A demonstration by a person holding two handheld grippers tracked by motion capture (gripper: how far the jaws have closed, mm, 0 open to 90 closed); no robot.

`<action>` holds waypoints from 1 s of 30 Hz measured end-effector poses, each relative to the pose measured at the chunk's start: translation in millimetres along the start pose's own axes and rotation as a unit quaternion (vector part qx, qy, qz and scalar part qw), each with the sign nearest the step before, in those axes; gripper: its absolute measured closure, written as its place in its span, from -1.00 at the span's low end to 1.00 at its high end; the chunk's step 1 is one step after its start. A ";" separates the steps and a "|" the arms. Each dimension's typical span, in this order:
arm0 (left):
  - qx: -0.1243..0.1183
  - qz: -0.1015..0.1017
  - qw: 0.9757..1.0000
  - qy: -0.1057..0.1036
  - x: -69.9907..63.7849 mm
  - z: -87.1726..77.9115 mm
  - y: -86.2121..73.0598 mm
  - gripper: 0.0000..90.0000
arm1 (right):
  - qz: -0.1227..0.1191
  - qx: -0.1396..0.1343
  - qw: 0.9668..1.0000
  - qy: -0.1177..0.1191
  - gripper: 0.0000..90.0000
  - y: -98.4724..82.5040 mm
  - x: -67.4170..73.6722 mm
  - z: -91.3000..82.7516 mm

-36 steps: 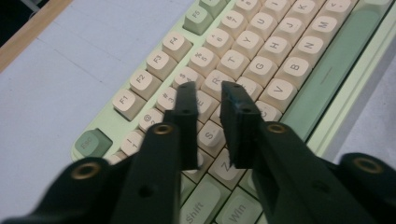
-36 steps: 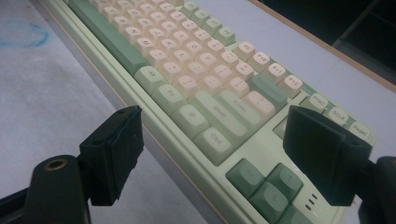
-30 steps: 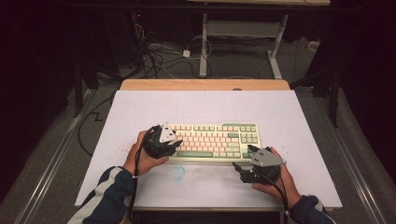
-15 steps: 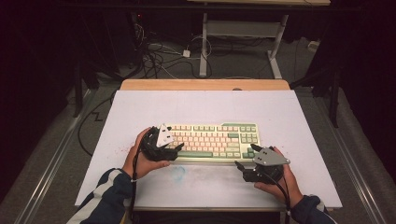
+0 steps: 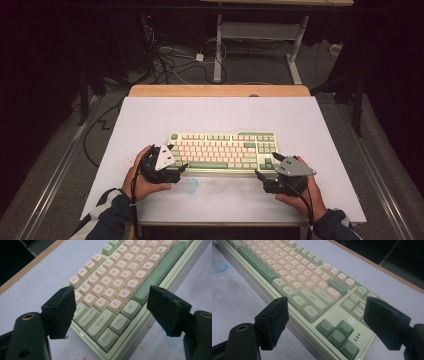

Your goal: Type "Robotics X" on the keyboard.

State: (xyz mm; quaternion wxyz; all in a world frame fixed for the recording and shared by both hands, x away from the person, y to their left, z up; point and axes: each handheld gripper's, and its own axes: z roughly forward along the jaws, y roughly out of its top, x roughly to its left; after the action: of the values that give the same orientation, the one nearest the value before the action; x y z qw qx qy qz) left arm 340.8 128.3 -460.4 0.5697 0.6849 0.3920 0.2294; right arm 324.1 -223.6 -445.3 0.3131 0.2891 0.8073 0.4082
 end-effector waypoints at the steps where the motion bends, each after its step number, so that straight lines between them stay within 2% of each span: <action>1: -0.001 -0.003 1.000 -0.002 -0.2 -1.5 0.2 -0.47 | 0.001 0.000 1.000 0.000 -0.53 -0.1 -0.2 -0.4; 5: 0.002 -0.018 1.000 -0.016 -2.6 -7.8 1.6 -0.34 | 0.000 0.002 1.000 -0.001 -0.53 -0.5 -1.9 -0.8; 8: 0.005 -0.023 0.999 -0.031 -6.3 -12.8 3.6 0.07 | 0.001 0.004 1.000 -0.001 -0.53 -1.0 -2.6 -1.0; 11: 0.018 -0.026 0.999 -0.043 -8.6 -13.3 4.6 0.47 | 0.001 0.003 1.000 -0.002 -0.53 -0.9 -2.9 -2.0; 13: 0.038 -0.016 0.998 -0.057 -10.8 -11.9 2.9 0.76 | 0.000 0.003 1.000 -0.003 -0.53 -0.9 -3.6 -2.6; 15: 0.059 0.008 0.996 -0.061 -15.2 -8.5 -1.2 0.94 | -0.002 0.005 1.000 -0.004 -0.53 -1.3 -4.2 -3.2; 17: 0.068 0.010 0.995 -0.069 -19.0 -5.8 -1.6 0.94 | -0.004 0.010 1.000 -0.002 -0.53 -2.0 -4.9 -3.8; 23: 0.077 0.011 0.994 -0.071 -23.7 9.8 1.5 0.94 | -0.008 0.016 1.000 -0.002 -0.53 -2.5 -5.4 -5.7; 25: 0.079 0.004 0.994 -0.074 -24.0 15.9 3.4 0.94 | -0.008 0.016 1.000 -0.001 -0.53 -2.3 -5.2 -5.6; 30: 0.093 0.008 0.993 -0.078 -27.1 28.3 3.8 0.94 | -0.011 0.020 1.000 0.001 -0.53 -3.1 -4.1 -3.7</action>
State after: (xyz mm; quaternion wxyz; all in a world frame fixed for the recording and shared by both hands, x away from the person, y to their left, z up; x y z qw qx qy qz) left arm 347.5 89.6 -460.1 0.5309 0.7537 0.3603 0.1425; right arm 323.3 -229.9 -445.1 0.3113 0.2859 0.8186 0.3889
